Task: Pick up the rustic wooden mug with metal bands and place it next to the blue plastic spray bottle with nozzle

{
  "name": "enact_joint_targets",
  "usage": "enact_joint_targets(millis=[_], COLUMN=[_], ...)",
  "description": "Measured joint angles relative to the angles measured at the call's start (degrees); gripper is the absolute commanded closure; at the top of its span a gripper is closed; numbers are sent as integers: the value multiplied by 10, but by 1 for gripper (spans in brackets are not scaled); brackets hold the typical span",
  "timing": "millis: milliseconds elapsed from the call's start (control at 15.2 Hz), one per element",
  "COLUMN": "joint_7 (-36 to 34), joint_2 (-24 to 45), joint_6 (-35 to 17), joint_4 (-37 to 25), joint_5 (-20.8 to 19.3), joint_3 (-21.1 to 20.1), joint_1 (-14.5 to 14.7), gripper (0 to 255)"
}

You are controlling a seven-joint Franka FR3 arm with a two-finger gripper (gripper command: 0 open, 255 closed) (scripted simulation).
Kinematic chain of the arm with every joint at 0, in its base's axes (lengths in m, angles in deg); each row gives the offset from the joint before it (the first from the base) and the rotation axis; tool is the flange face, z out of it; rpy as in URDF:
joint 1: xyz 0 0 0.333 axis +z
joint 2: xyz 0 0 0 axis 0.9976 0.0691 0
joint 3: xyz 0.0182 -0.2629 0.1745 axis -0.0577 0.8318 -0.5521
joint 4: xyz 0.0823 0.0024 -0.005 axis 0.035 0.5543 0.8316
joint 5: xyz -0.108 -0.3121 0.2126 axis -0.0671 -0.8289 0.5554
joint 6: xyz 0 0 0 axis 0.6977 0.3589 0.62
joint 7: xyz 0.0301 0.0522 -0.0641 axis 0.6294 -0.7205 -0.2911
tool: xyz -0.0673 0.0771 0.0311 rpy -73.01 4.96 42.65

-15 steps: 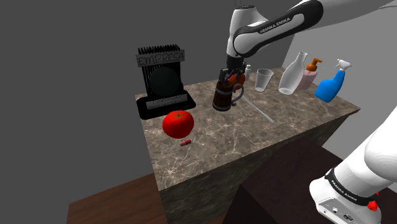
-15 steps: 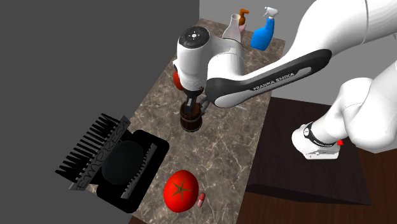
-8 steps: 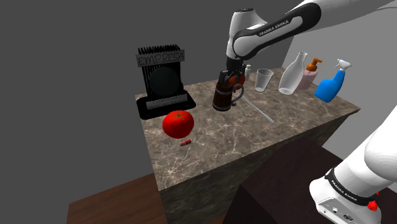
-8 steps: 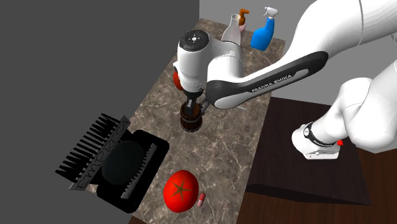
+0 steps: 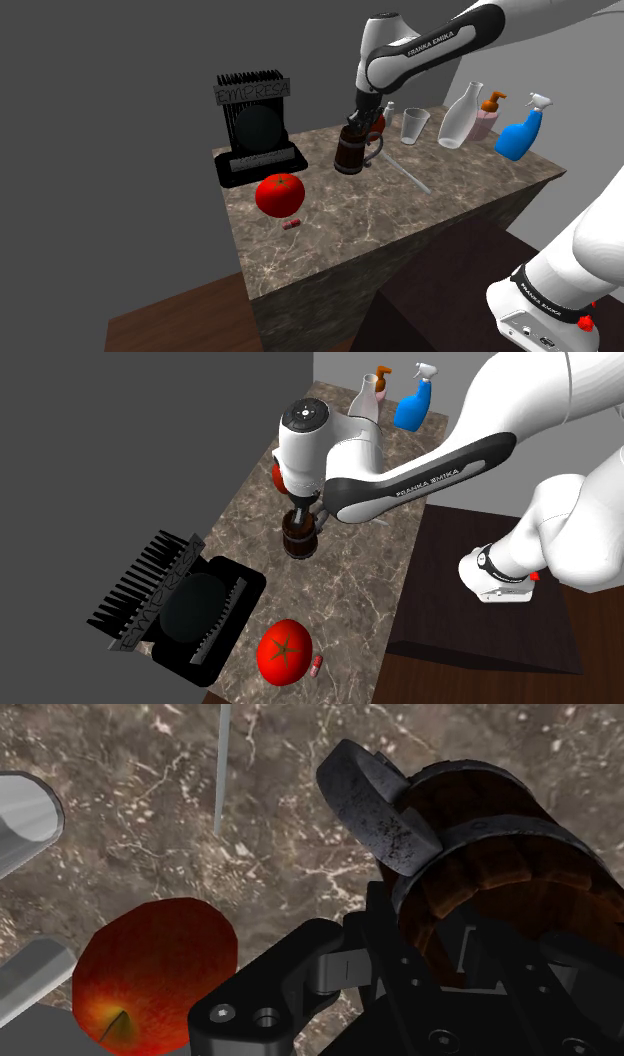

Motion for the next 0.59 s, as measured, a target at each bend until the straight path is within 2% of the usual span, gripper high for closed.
enact_joint_targets(millis=[264,594], joint_7=[0,4], joint_2=[0,-13], joint_6=[0,29], joint_4=[0,-14], joint_5=[0,4], joint_3=[0,-1], joint_1=[0,0], gripper=[255,255])
